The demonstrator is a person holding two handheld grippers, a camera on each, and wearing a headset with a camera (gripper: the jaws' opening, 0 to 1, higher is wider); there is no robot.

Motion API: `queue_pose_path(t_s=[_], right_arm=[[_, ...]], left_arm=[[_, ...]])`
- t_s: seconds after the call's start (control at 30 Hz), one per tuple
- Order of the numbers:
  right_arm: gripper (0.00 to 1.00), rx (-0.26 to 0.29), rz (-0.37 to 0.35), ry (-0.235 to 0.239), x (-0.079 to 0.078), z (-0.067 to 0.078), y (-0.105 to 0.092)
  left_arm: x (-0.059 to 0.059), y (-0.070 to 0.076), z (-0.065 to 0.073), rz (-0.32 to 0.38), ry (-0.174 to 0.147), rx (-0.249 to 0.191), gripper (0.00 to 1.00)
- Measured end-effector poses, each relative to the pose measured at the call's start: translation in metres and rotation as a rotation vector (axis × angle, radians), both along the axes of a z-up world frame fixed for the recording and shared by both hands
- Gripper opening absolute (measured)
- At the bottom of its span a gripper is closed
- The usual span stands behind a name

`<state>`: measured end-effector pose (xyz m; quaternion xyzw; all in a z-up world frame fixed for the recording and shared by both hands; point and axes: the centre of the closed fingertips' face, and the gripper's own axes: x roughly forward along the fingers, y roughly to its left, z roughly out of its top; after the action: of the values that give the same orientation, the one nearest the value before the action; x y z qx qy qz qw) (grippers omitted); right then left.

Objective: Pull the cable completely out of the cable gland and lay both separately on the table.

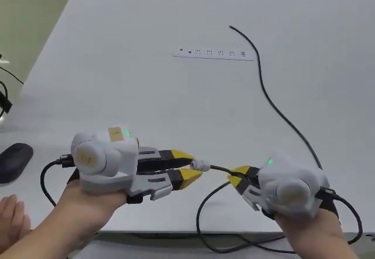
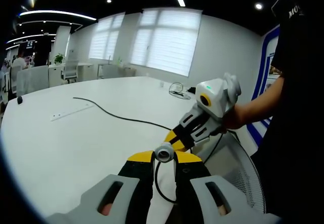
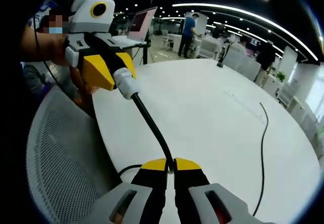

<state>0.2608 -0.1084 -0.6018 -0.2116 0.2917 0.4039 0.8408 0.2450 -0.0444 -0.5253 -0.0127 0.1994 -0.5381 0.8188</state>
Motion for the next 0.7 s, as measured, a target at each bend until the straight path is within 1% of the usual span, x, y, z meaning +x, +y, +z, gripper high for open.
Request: queue_pose_path(t_s=[0.17, 0.23, 0.27, 0.47, 0.57, 0.7], right_arm=[[0.00, 0.010, -0.016, 0.006, -0.001, -0.004, -0.006], [0.00, -0.001, 0.010, -0.028, -0.002, -0.003, -0.007], [0.00, -0.007, 0.007, -0.021, -0.004, -0.005, -0.008], [0.00, -0.020, -0.004, -0.015, -0.005, -0.009, -0.016], [0.00, -0.032, 0.001, -0.016, -0.007, -0.012, -0.019], [0.00, -0.030, -0.011, -0.016, -0.007, -0.014, -0.024]], left_arm=[[0.000, 0.001, 0.001, 0.010, 0.011, -0.016, 0.15], [0.000, 0.001, 0.000, 0.009, 0.008, -0.007, 0.15], [0.000, 0.001, 0.000, 0.008, 0.010, -0.008, 0.15], [0.000, 0.000, 0.003, 0.012, 0.012, -0.023, 0.15], [0.001, 0.000, 0.002, 0.012, 0.012, -0.019, 0.15], [0.000, 0.002, 0.001, 0.014, 0.016, -0.018, 0.15]])
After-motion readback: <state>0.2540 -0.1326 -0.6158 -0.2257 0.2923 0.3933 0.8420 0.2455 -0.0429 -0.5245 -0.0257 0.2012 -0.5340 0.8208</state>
